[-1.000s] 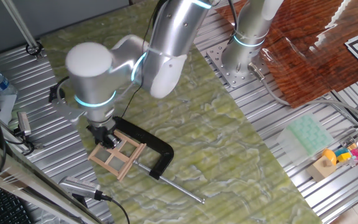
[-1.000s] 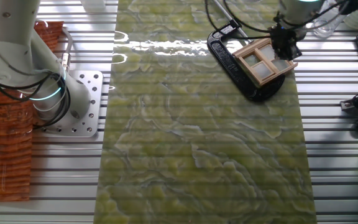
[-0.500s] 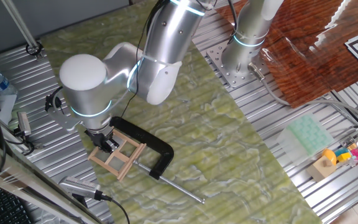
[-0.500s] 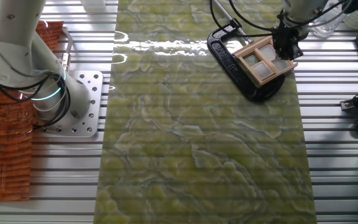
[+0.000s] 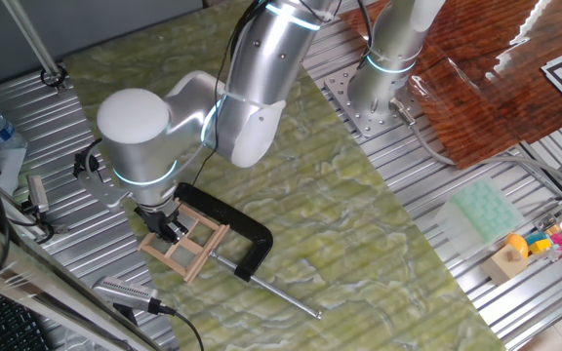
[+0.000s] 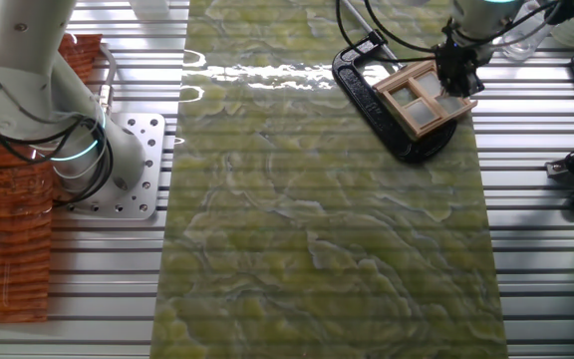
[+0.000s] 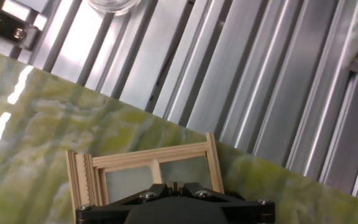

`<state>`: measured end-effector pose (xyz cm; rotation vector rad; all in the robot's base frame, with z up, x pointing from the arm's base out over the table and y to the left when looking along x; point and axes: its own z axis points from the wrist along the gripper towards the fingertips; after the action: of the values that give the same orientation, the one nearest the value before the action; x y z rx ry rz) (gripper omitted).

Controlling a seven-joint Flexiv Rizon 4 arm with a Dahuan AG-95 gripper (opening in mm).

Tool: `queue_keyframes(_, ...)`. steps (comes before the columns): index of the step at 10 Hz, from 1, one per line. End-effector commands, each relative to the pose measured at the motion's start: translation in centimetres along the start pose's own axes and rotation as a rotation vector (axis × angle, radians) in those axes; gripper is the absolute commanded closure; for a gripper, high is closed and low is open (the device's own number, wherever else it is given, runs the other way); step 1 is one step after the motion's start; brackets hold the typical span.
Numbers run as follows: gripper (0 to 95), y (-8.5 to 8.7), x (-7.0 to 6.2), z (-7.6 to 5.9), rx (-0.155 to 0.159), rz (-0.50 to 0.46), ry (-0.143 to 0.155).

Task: Open a sliding window

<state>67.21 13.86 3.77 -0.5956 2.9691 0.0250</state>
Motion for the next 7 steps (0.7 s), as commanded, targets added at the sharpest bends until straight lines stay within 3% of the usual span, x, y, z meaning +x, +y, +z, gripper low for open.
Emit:
queue_keyframes(1,95.0,0.09,-0.30,0.16,-0.002,0.000,0.005)
queue_keyframes(7,95.0,0.42,-0.49,0.60,-0.012,0.003,0.011)
